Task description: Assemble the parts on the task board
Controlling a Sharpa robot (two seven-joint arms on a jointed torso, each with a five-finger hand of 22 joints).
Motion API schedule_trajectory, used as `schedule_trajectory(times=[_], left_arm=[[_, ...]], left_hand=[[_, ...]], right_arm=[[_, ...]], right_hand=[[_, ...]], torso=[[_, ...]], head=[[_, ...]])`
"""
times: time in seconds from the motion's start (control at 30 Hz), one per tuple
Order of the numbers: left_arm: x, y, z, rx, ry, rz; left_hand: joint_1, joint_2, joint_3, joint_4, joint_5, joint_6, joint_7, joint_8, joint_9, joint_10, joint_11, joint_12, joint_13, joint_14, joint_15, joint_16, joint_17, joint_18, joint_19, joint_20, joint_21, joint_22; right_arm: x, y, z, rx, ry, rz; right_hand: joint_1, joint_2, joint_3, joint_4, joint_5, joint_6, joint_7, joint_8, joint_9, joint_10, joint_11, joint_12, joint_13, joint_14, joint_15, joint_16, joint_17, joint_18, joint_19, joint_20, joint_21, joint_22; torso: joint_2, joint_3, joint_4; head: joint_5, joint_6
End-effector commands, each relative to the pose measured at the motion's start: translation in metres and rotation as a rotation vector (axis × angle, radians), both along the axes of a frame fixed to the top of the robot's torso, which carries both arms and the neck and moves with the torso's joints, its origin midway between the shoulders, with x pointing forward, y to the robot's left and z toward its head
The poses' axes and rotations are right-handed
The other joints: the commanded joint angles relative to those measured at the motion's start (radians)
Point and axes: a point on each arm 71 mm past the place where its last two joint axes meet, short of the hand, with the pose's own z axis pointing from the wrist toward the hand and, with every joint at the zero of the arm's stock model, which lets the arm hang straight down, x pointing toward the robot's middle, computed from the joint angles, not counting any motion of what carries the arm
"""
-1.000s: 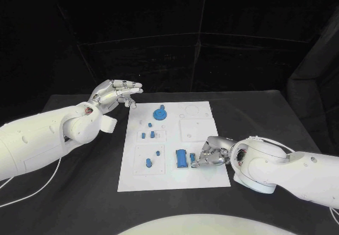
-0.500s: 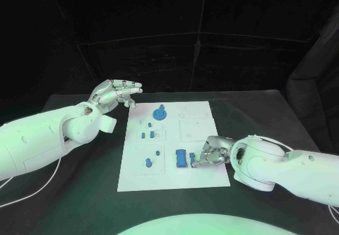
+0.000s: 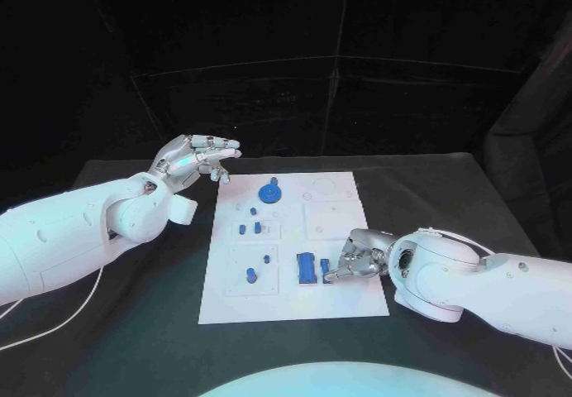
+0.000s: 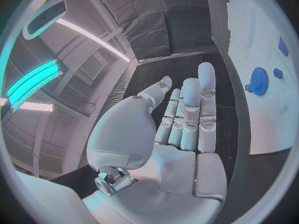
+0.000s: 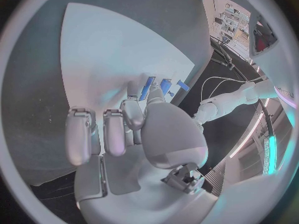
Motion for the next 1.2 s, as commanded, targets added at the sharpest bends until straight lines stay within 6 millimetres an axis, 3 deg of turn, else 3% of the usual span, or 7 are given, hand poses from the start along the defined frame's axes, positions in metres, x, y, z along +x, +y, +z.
schedule_trajectory(times=[0.03, 0.4, 0.47, 0.6, 1.03, 1.17, 1.2], left_arm=[[0.001, -0.001, 0.001, -0.009, -0.003, -0.005], [0.001, -0.001, -0.003, -0.025, 0.014, 0.014], [0.002, 0.001, -0.005, -0.035, 0.022, 0.029], [0.007, 0.005, -0.008, -0.053, 0.037, 0.061], [0.038, 0.008, -0.023, -0.065, 0.019, 0.138], [0.043, 0.005, -0.028, -0.060, 0.015, 0.166], [0.041, 0.005, -0.030, -0.023, 0.035, 0.145]], left_hand=[[0.005, 0.005, -0.005, 0.000, -0.003, -0.004, 0.000, 0.004, 0.001, -0.005, 0.000, 0.003, 0.000, -0.005, 0.001, 0.005, -0.002, 0.014, 0.001, 0.005, -0.006, -0.001], [-0.010, 0.005, -0.030, 0.009, -0.004, -0.013, 0.002, 0.012, 0.001, -0.015, 0.003, 0.017, 0.000, -0.038, 0.008, -0.010, -0.014, 0.012, -0.025, 0.010, -0.028, -0.013], [-0.011, 0.006, -0.040, 0.010, -0.005, -0.015, 0.001, 0.015, 0.001, -0.016, 0.005, 0.025, 0.001, -0.081, 0.011, -0.046, -0.032, 0.012, -0.064, 0.013, -0.056, -0.028], [-0.004, 0.022, -0.058, 0.010, -0.003, -0.018, -0.001, 0.029, 0.000, -0.010, 0.006, 0.039, -0.003, -0.169, 0.021, -0.195, -0.109, 0.012, -0.167, 0.027, -0.150, -0.082], [-0.017, 0.042, -0.062, 0.017, -0.004, -0.016, 0.001, -0.022, -0.003, 0.003, 0.039, -0.115, -0.008, -0.277, 0.111, -0.724, -0.333, 0.005, -0.435, 0.127, -0.444, -0.281], [-0.017, 0.042, -0.084, 0.019, -0.004, -0.016, 0.003, -0.040, -0.003, 0.005, 0.045, -0.144, -0.007, -0.267, 0.119, -0.783, -0.348, 0.017, -0.460, 0.147, -0.478, -0.311], [-0.375, 0.022, -0.161, 0.066, -0.054, -0.299, -0.059, -0.074, -0.068, -0.300, -0.011, -0.178, -0.070, -0.555, 0.072, -0.855, -0.415, -0.050, -0.689, 0.066, -0.515, -0.360]], right_arm=[[-0.001, -0.001, 0.007, 0.136, -0.018, 0.000], [0.054, -0.037, 0.036, 0.631, -0.106, -0.168], [0.068, -0.044, 0.037, 0.715, -0.118, -0.207], [0.101, -0.055, 0.035, 0.867, -0.145, -0.276], [0.169, -0.050, 0.021, 1.037, -0.238, -0.281], [0.178, -0.045, 0.018, 1.047, -0.248, -0.277], [0.176, -0.046, 0.014, 0.959, -0.241, -0.314]], right_hand=[[-0.004, -0.020, -0.012, 0.002, 0.002, -0.022, 0.006, -0.015, -0.003, -0.005, 0.011, -0.015, -0.007, 0.056, 0.004, -0.007, 0.011, -0.001, 0.032, 0.003, -0.009, 0.183], [0.100, 0.009, 0.015, -0.052, 0.031, -0.093, 0.041, -0.055, -0.024, -0.212, 0.042, -0.506, -0.319, -0.053, 0.030, -0.308, -0.371, 0.078, -0.189, 0.026, -0.303, -0.065], [0.152, 0.031, 0.033, -0.076, 0.030, -0.112, 0.054, -0.065, -0.031, -0.262, 0.054, -0.589, -0.382, 0.098, 0.043, 0.128, 0.240, 0.113, -0.306, 0.035, -0.477, -0.205], [0.244, 0.056, 0.040, -0.114, 0.026, -0.161, 0.099, -0.104, -0.060, -0.363, 0.108, -0.795, -0.582, 0.104, 0.098, 0.145, 0.263, 0.147, -0.484, 0.083, -0.833, -0.473], [0.254, 0.085, 0.021, -0.200, -0.032, -0.203, 0.120, -0.108, -0.212, -0.387, 0.157, -1.018, -1.078, -0.435, 0.167, -0.660, -0.172, 0.156, -0.550, 0.171, -1.271, -0.830], [0.224, 0.092, 0.028, -0.244, -0.036, -0.196, 0.123, -0.107, -0.259, -0.375, 0.155, -1.016, -1.170, -0.446, 0.167, -0.897, -0.191, 0.156, -0.491, 0.172, -1.355, -0.928], [-0.213, 0.045, 0.111, -0.186, -0.085, -0.483, 0.066, -0.173, -0.288, -0.702, 0.114, -1.082, -1.184, -0.756, 0.077, -1.022, -0.526, 0.089, -0.793, 0.110, -1.383, -1.027]], torso=[[-0.003, 0.0003, 0.0005], [-0.028, -0.0096, 0.0086], [-0.038, -0.0124, 0.0063], [-0.052, -0.0179, 0.0063], [-0.094, -0.0189, 0.0154], [-0.097, -0.0175, 0.0178], [-0.091, -0.0196, 0.0155]], head=[[-0.002, 0.007], [-0.021, 0.056], [-0.021, 0.071], [-0.027, 0.111], [-0.033, 0.200], [-0.031, 0.212], [-0.033, 0.204]])
